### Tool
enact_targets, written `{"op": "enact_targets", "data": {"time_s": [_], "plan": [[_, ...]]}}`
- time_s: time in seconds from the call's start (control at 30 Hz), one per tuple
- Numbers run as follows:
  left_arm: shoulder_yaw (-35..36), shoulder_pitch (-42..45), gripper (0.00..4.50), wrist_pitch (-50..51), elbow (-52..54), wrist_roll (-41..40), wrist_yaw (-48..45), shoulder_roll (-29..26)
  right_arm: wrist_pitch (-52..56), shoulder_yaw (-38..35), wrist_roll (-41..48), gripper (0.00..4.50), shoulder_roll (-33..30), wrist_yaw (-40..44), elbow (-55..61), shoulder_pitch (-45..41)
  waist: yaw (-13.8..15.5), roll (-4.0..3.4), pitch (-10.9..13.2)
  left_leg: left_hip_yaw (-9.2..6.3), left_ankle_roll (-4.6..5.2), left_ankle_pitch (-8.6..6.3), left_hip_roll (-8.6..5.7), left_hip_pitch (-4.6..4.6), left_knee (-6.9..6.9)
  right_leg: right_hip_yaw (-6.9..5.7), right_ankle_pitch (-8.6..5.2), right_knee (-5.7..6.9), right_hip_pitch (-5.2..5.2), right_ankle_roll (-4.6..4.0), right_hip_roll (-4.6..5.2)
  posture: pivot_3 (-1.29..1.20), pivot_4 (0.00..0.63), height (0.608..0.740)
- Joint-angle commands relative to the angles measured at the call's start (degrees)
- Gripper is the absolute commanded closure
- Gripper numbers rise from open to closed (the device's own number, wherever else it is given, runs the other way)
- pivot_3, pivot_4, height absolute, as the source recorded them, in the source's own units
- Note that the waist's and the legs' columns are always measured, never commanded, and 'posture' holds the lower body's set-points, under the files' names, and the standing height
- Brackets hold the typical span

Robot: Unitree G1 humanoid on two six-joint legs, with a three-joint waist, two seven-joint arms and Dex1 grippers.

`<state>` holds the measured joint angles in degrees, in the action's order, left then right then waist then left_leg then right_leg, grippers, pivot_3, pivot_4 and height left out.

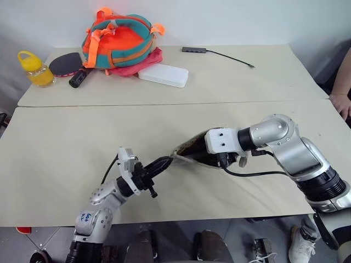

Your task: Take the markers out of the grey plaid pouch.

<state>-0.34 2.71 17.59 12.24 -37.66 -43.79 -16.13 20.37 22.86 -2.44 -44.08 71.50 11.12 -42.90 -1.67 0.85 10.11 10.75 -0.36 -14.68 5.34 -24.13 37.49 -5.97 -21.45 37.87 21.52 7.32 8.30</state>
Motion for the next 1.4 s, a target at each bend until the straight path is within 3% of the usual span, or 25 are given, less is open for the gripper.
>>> {"op": "enact_targets", "data": {"time_s": [0.03,0.73,0.93,1.4], "plan": [[0.2,-0.2,4.5,0.2,0.2,-0.1,0.0,0.6,-1.6,-0.1,-1.5,2.32,0.4,-0.9,0.6,-0.6,0.0,0.0,0.0,0.0,0.0,0.0,0.0,0.0,0.0,0.0,0.0,0.0,0.0,0.0,0.0,0.0,0.15,0.74],[-0.2,-0.4,4.5,0.6,0.7,-0.1,0.4,2.5,-10.1,3.9,-12.1,2.32,2.0,-1.4,-7.6,-1.7,-0.1,0.0,0.0,0.01,0.0,0.0,0.01,0.01,0.03,0.0,0.0,0.01,-0.01,0.0,0.0,0.0,0.15,0.74],[0.0,-0.1,4.5,0.7,0.6,-0.2,0.6,2.5,-7.7,1.6,-9.8,4.12,1.6,0.4,-5.1,-1.2,-0.1,0.0,0.0,0.01,0.0,0.0,0.01,0.01,0.03,0.0,0.0,0.01,-0.01,0.0,0.0,0.0,0.15,0.74],[2.1,2.4,4.5,-0.2,-0.5,-1.0,2.9,4.9,-8.3,-3.4,-0.8,4.12,1.4,2.9,0.4,-0.2,0.0,0.0,0.0,-0.01,0.01,0.0,0.0,0.0,0.02,-0.01,0.0,-0.01,-0.02,0.0,0.0,0.0,0.15,0.74]]}}
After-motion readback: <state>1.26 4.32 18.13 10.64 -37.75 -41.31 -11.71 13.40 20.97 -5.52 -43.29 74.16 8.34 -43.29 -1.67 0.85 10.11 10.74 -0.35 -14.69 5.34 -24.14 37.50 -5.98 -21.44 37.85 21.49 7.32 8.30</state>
